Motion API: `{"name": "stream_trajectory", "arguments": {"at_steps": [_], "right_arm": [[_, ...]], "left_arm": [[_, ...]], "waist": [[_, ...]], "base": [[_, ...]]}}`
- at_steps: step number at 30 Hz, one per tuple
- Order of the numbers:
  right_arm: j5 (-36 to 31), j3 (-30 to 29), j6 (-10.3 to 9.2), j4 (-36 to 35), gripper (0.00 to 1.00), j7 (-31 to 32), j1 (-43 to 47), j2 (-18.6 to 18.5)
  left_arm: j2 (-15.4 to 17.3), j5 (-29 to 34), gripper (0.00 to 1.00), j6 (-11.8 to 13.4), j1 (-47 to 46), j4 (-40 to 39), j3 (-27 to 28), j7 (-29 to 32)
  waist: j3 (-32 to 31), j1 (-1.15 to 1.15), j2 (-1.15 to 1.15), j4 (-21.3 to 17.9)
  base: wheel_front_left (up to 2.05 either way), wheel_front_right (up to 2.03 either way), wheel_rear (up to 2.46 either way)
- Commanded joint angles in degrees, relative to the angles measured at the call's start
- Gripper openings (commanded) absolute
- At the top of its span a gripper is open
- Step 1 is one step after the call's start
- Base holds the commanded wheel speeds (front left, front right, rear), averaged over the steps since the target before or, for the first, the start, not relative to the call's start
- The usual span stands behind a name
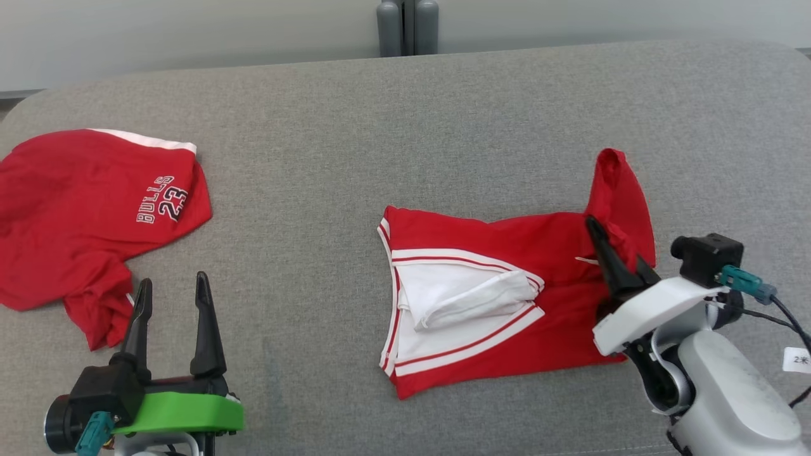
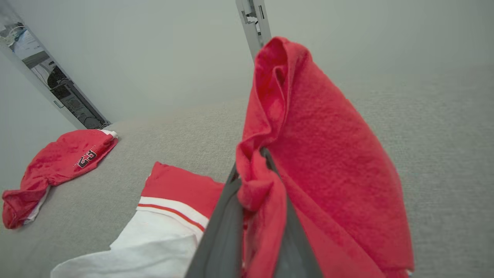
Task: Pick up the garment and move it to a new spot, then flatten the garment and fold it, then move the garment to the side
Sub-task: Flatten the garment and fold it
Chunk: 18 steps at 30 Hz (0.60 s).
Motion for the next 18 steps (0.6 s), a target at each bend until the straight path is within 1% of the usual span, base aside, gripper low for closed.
{"name": "stream_trajectory", "arguments": {"at_steps": [1,4,10,11,12,14,15,16,17,18], "right_arm": [[-0.6,0.5,-0.07,-0.3,0.00,0.3,-1.2,0.9],[-1.2,2.7,-0.07,0.0,0.00,0.9,-2.2,3.7],[-1.5,7.2,-0.07,1.0,0.00,1.5,-4.1,7.3],[-1.3,9.7,-0.07,2.0,0.00,1.6,-4.9,8.7],[-0.4,12.5,-0.06,5.5,0.00,0.4,-6.1,10.4],[-0.2,12.9,-0.06,6.7,0.00,0.3,-6.4,10.6],[-0.2,12.8,-0.06,7.3,0.17,-0.1,-6.6,10.6],[-0.1,12.9,-0.06,7.6,0.84,-0.3,-6.8,10.7],[0.2,13.1,-0.06,8.0,1.00,-0.8,-6.8,10.9],[0.2,13.2,-0.07,8.1,1.00,-1.2,-6.9,10.9]], "left_arm": [[0.0,-0.3,1.00,0.4,-0.1,0.1,-0.4,0.0],[0.1,-0.5,1.00,0.5,-0.8,0.4,-1.5,0.0],[0.1,-0.9,1.00,0.8,-1.6,0.9,-3.1,0.0],[0.1,-1.2,1.00,0.9,-1.8,1.1,-3.8,0.0],[0.1,-1.5,1.00,1.2,-2.4,1.7,-4.8,0.0],[0.1,-1.6,1.00,1.2,-2.5,1.9,-5.1,0.0],[0.1,-1.6,1.00,1.2,-2.6,1.9,-5.4,0.0],[0.1,-1.6,1.00,1.3,-2.7,2.0,-5.5,0.0],[0.1,-1.6,1.00,1.3,-2.8,2.1,-5.6,0.0],[0.1,-1.6,1.00,1.3,-2.8,2.2,-5.6,0.0]], "waist": [[0.2,0.00,0.00,0.6],[0.6,0.00,0.00,1.6],[1.3,0.00,0.00,4.0],[1.7,0.00,0.00,5.4],[1.9,0.00,0.00,6.8],[1.9,0.00,0.00,7.0],[2.0,0.00,0.00,7.0],[1.9,0.00,0.00,7.0],[1.9,0.00,0.00,7.0],[1.8,0.00,0.00,6.9]], "base": [[0.00,0.00,0.00],[0.00,0.00,0.00],[0.00,0.00,0.00],[0.00,0.00,0.00],[0.00,0.00,0.00],[0.00,0.00,0.00],[0.00,0.00,0.00],[0.00,0.00,0.00],[0.00,0.00,0.00],[0.00,0.00,0.00]]}}
